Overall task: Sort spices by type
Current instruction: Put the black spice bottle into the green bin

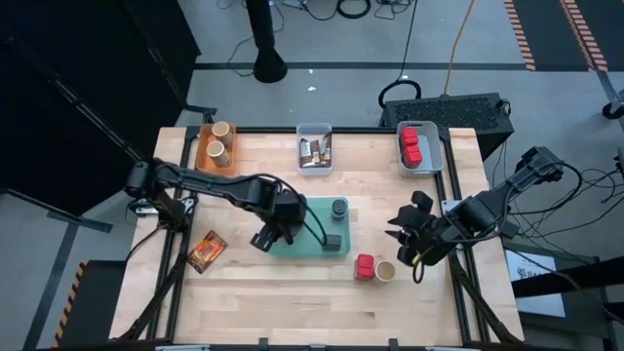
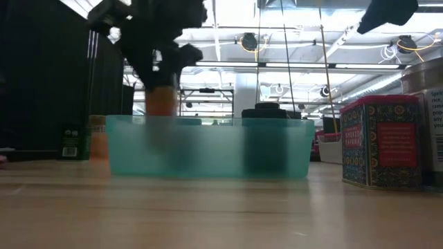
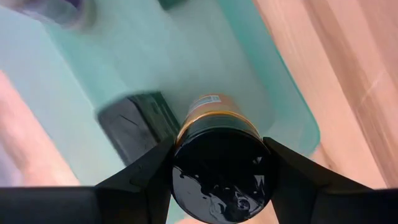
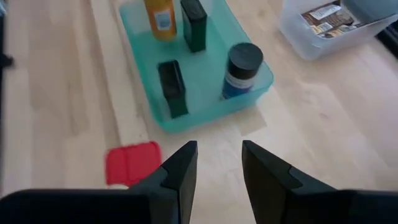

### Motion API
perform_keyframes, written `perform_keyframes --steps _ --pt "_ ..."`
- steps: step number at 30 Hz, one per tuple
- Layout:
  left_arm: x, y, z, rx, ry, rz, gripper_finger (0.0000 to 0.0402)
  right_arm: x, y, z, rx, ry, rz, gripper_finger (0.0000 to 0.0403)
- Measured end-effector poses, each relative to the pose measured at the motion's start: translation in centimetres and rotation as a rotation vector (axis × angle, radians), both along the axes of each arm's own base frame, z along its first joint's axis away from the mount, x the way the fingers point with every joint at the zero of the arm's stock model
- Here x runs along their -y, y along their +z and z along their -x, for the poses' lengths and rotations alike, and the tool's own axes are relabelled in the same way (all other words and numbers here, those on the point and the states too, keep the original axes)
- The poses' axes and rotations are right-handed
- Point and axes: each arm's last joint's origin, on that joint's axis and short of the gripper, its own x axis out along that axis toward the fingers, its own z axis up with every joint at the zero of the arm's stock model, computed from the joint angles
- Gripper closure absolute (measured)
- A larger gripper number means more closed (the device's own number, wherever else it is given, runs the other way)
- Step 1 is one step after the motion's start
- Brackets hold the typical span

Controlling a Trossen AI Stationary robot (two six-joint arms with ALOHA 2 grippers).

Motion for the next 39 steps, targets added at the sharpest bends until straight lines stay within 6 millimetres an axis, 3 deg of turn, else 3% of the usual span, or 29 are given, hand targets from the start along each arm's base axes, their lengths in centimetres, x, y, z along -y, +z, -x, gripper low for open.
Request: perform_keyframes --steps 9,16,23,39 --pt "0.01 -1.01 0.45 -0.033 -0.008 -0.008 0.0197 -0.49 0.32 -0.45 0.051 -0.030 -0.143 0.0291" --pt "0.05 -0.88 -0.15 0.029 0.022 0.002 0.0196 -0.48 0.31 -0.44 0.049 -0.030 -0.143 0.0291" --pt "0.06 -1.00 -0.20 0.024 0.032 0.005 0.0165 -0.47 0.30 -0.42 0.047 -0.028 -0.139 0.0291" --pt "-0.11 -0.93 -0.48 0.052 0.144 -0.031 0.0157 -0.44 0.25 -0.38 0.031 0.010 -0.096 0.0291"
